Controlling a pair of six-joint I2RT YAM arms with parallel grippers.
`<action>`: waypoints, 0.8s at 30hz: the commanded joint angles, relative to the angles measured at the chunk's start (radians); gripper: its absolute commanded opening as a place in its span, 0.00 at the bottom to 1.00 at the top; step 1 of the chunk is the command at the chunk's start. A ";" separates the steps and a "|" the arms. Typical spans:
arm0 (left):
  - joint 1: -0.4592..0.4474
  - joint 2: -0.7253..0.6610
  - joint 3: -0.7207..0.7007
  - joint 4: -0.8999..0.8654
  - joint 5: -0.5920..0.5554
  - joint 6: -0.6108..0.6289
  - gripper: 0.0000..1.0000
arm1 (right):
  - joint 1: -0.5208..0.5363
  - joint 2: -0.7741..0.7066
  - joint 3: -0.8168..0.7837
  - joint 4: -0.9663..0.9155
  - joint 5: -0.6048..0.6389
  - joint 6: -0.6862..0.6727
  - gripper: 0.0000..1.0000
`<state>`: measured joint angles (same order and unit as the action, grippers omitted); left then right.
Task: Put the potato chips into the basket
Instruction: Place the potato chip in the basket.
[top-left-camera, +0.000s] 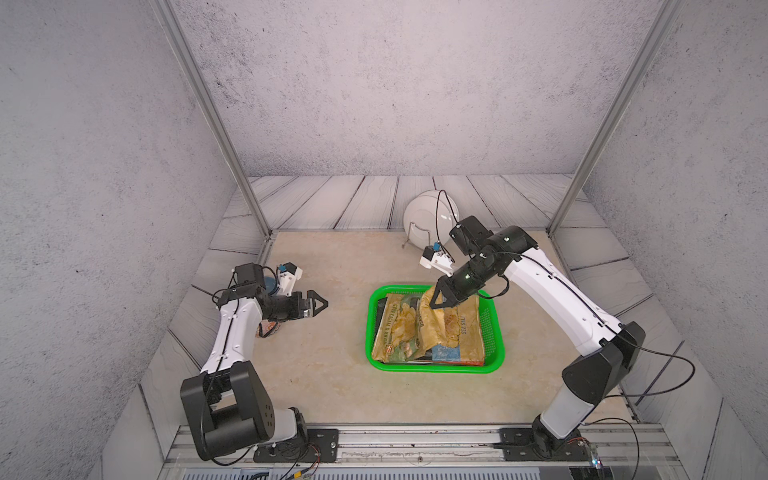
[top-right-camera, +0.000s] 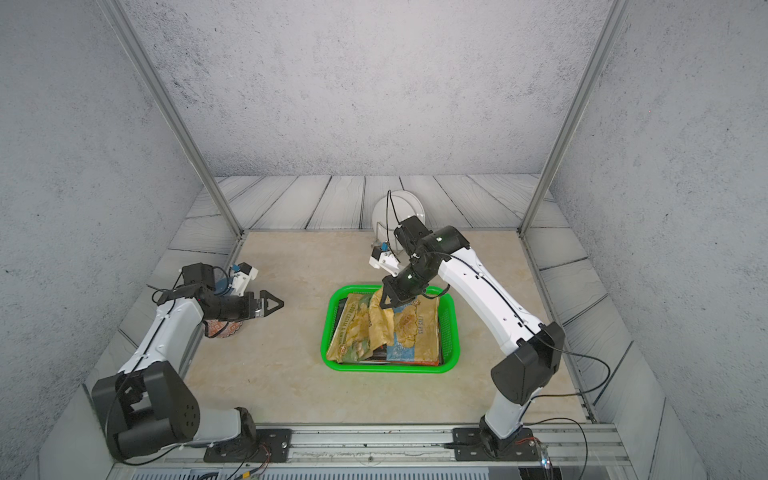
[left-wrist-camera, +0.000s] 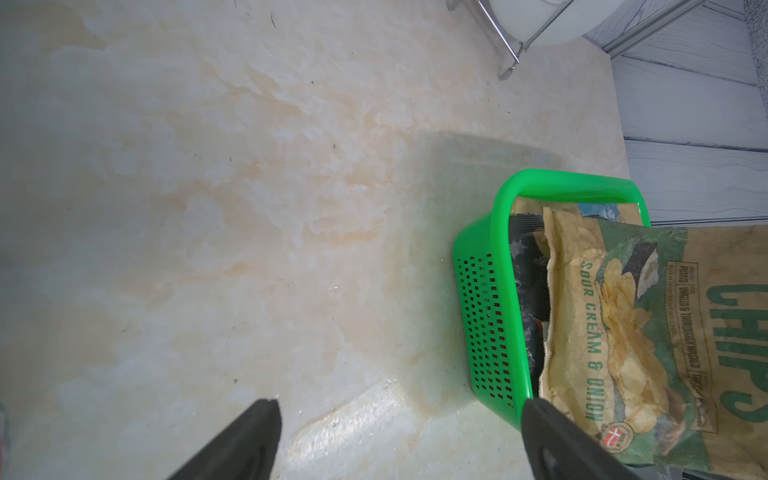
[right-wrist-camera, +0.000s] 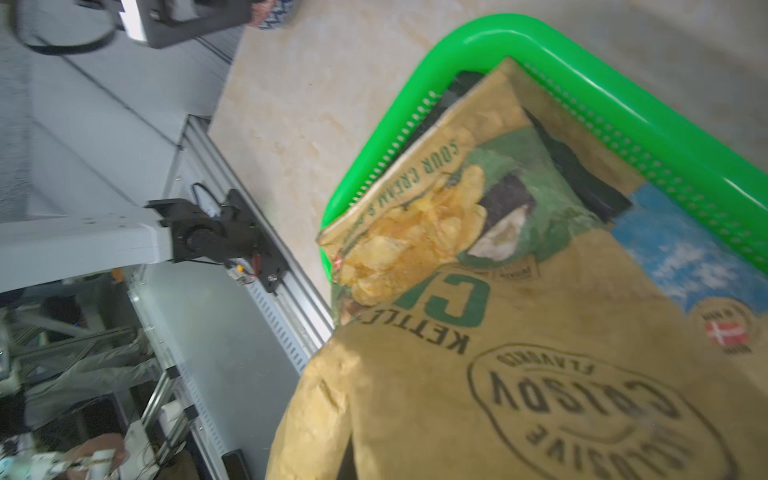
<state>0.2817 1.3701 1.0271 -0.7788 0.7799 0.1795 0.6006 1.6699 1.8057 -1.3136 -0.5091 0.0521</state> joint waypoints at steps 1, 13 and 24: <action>0.011 0.007 0.014 -0.017 0.019 0.008 0.97 | -0.017 -0.085 -0.071 0.039 0.229 0.040 0.05; 0.010 -0.016 0.016 -0.027 0.031 0.022 0.96 | -0.073 -0.276 -0.242 0.089 0.746 0.194 0.43; -0.186 -0.100 0.109 -0.109 -0.012 0.177 0.86 | -0.073 -0.536 -0.549 0.443 0.336 0.327 0.51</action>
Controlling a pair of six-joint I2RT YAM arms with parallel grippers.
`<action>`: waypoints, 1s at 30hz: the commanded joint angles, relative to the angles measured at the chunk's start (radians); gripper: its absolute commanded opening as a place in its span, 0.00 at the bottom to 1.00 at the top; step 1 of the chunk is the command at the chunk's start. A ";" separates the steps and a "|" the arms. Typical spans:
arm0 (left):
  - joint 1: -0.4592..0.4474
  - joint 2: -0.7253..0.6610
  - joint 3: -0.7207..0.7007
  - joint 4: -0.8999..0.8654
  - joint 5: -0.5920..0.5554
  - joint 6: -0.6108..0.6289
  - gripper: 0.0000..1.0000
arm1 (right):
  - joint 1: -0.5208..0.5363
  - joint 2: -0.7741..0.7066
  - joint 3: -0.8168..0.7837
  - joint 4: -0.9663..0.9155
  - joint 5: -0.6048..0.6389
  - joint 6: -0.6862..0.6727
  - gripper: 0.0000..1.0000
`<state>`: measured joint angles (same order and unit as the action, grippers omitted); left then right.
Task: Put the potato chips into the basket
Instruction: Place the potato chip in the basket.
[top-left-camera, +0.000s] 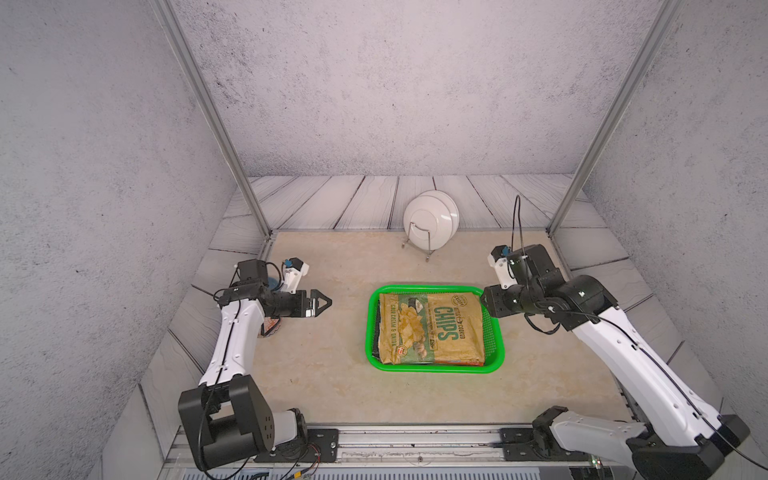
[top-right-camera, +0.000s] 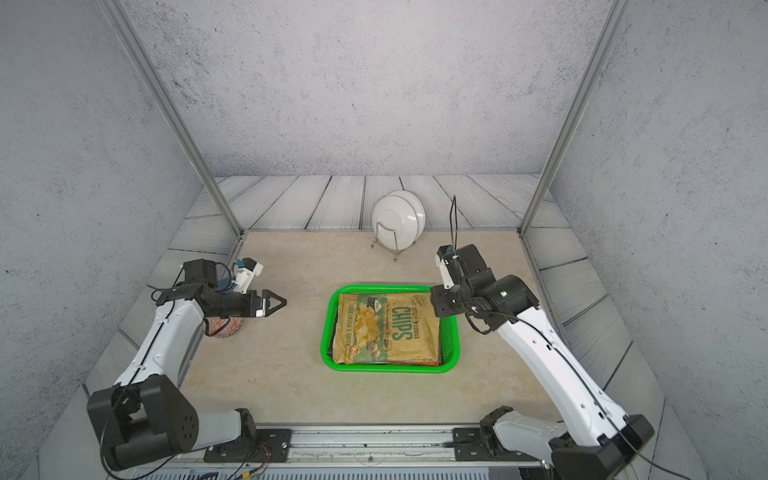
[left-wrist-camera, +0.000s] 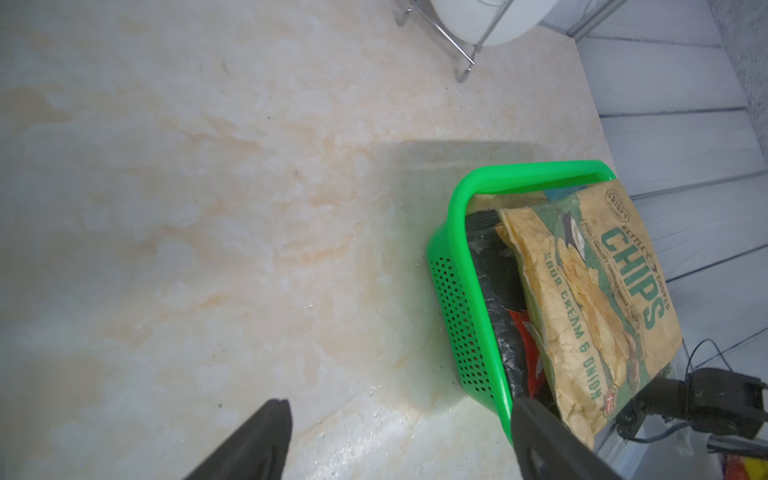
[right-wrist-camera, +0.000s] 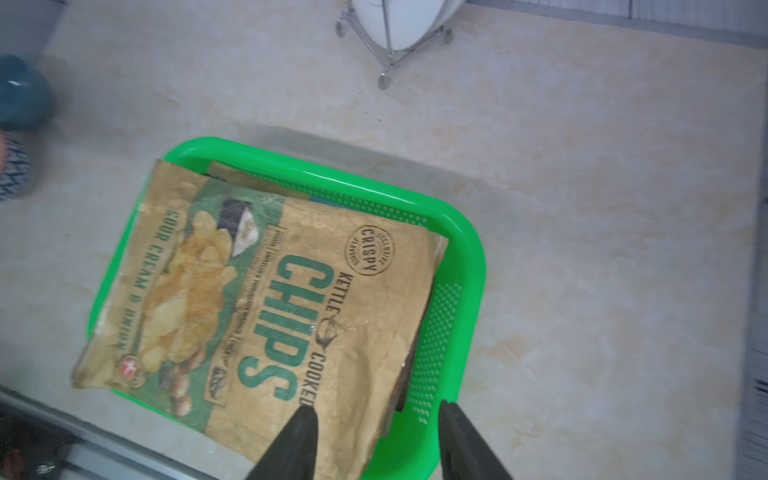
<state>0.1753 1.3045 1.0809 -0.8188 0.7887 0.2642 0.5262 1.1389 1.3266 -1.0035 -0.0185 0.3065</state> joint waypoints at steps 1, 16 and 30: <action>-0.119 -0.042 0.067 -0.084 -0.040 0.109 0.85 | 0.001 -0.007 -0.106 0.169 -0.195 0.089 0.51; -0.568 0.053 0.079 0.046 -0.148 0.093 0.69 | 0.001 0.051 -0.457 0.643 -0.408 0.329 0.32; -0.692 0.196 -0.002 0.171 -0.315 0.083 0.49 | 0.001 0.059 -0.579 0.643 -0.242 0.318 0.32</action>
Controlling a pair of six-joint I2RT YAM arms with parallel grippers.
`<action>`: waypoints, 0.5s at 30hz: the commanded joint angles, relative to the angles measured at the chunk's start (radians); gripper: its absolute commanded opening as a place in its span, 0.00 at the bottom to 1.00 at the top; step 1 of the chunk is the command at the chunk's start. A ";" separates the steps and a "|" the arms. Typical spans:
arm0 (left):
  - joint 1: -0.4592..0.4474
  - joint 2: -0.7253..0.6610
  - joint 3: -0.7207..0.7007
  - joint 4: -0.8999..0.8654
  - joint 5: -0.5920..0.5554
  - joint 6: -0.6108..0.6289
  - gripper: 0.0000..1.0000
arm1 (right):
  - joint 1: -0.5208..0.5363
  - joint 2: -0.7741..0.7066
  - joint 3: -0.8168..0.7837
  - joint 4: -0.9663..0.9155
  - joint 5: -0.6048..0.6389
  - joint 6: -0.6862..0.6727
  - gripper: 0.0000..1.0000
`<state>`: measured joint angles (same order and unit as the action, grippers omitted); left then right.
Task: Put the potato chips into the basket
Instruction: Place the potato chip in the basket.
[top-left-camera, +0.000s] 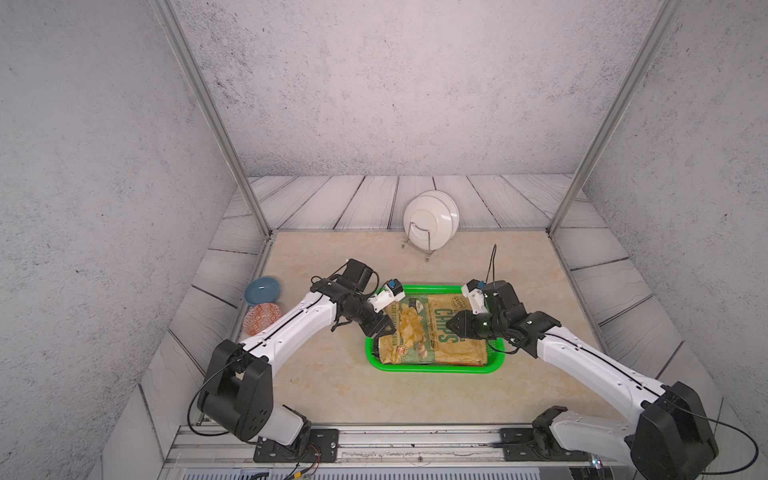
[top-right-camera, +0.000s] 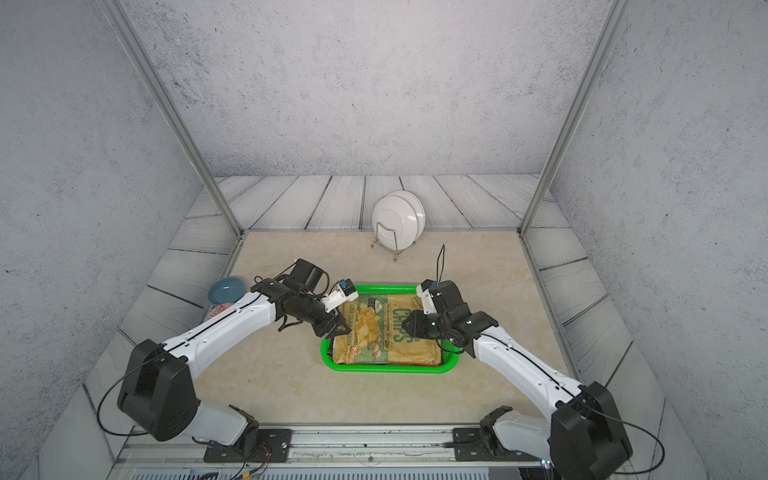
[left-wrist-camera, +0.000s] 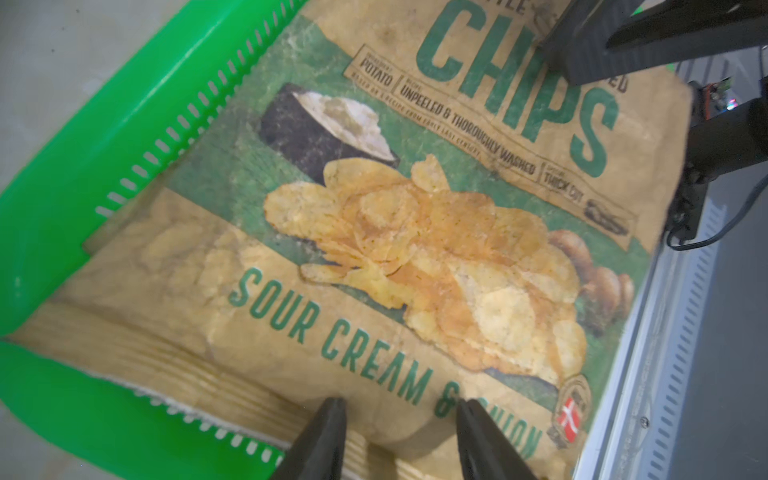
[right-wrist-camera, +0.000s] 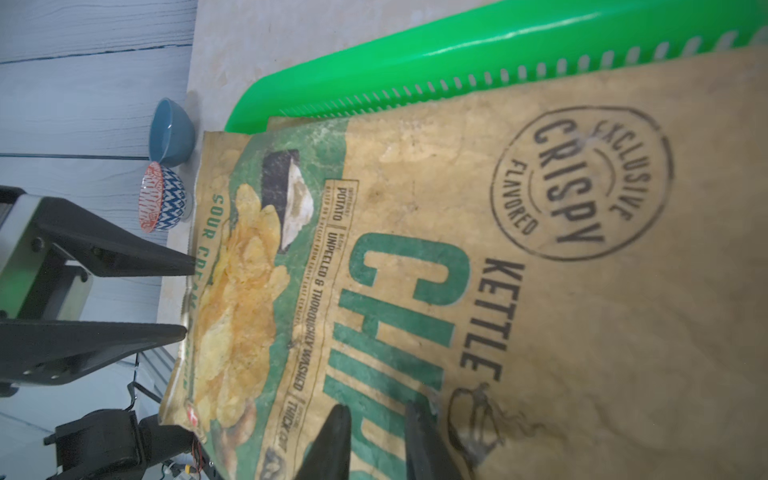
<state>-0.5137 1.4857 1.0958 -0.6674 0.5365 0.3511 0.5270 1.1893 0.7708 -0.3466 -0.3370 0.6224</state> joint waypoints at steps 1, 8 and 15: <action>-0.003 0.022 -0.019 0.019 -0.083 -0.005 0.49 | 0.000 0.008 -0.030 -0.017 0.094 0.003 0.34; -0.003 0.044 -0.028 0.001 -0.135 0.000 0.50 | 0.001 -0.004 -0.017 -0.065 0.124 -0.028 0.42; -0.003 -0.017 0.005 -0.063 -0.102 0.011 0.59 | 0.001 -0.107 0.036 -0.127 0.150 -0.089 0.45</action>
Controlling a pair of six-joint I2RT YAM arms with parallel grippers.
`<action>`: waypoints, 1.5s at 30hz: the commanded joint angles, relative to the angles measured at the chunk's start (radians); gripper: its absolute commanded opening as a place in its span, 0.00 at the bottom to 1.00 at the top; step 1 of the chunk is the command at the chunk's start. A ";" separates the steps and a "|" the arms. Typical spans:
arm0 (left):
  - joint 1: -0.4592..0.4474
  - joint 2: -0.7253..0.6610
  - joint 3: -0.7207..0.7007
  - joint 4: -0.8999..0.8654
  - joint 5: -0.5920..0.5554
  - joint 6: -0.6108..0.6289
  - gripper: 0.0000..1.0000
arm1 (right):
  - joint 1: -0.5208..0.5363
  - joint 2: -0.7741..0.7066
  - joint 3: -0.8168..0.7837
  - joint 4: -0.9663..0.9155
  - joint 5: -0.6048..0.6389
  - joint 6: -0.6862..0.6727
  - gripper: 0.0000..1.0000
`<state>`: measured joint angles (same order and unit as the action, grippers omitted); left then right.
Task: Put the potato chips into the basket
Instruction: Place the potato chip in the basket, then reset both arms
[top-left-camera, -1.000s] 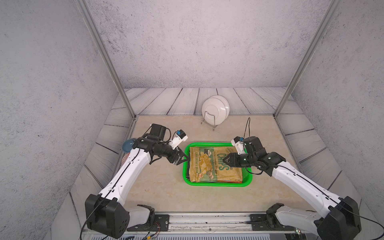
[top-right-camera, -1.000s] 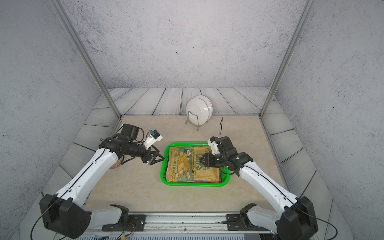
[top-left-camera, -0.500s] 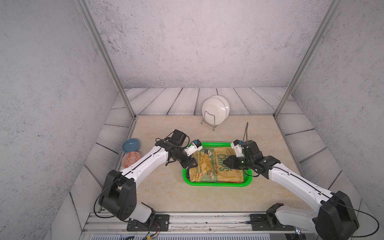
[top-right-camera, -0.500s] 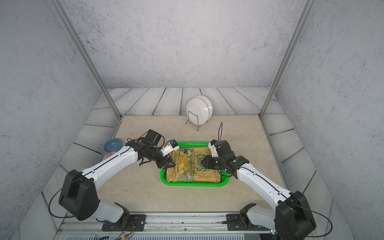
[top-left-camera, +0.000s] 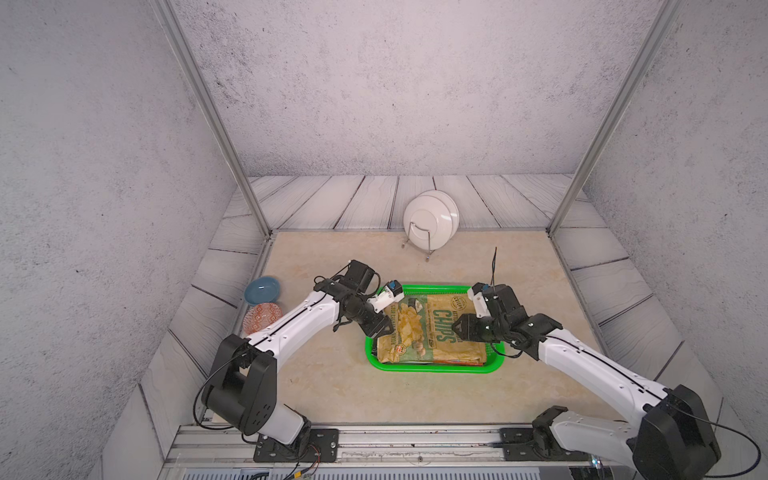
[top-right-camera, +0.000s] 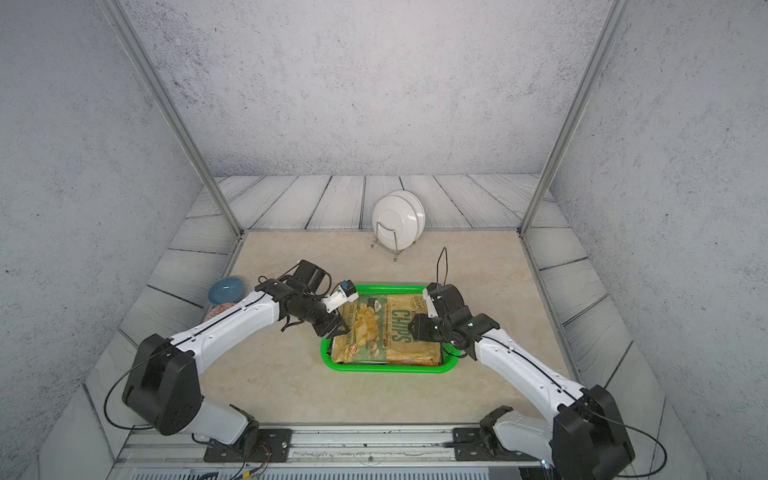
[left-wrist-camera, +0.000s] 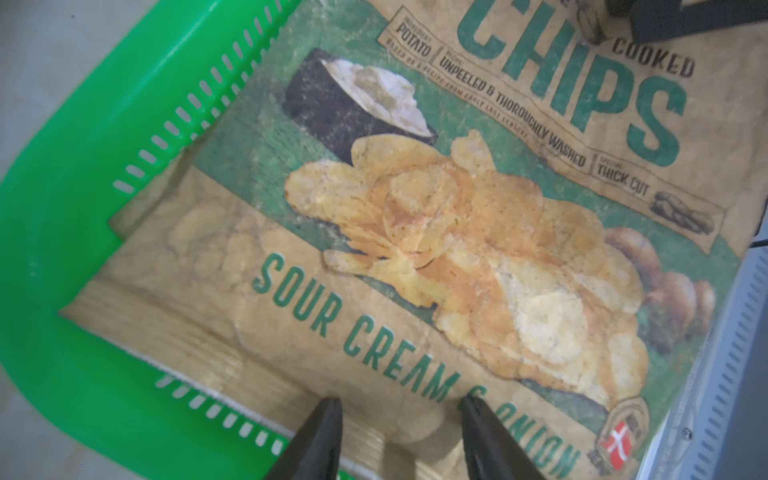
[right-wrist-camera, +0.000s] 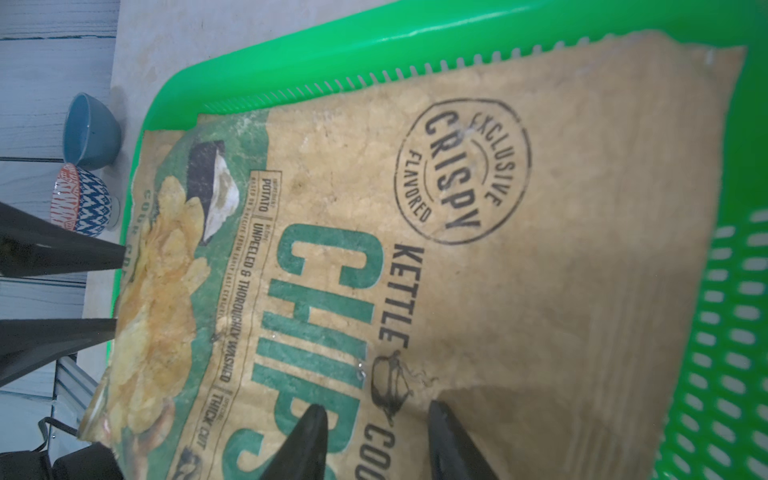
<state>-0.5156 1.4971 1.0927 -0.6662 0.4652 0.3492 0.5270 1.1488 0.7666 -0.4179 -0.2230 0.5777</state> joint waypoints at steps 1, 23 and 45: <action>0.000 -0.041 0.022 -0.080 -0.023 0.011 0.62 | 0.001 -0.085 0.047 -0.058 0.036 -0.051 0.45; 0.220 -0.206 0.113 0.034 -0.067 -0.215 0.99 | -0.010 -0.184 0.133 0.046 0.282 -0.190 0.57; 0.553 -0.171 -0.327 0.577 -0.220 -0.280 0.99 | -0.016 -0.365 -0.041 0.146 0.475 -0.293 0.75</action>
<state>0.0212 1.3216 0.7986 -0.2363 0.2749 0.0841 0.5175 0.8078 0.7238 -0.2390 0.1963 0.3119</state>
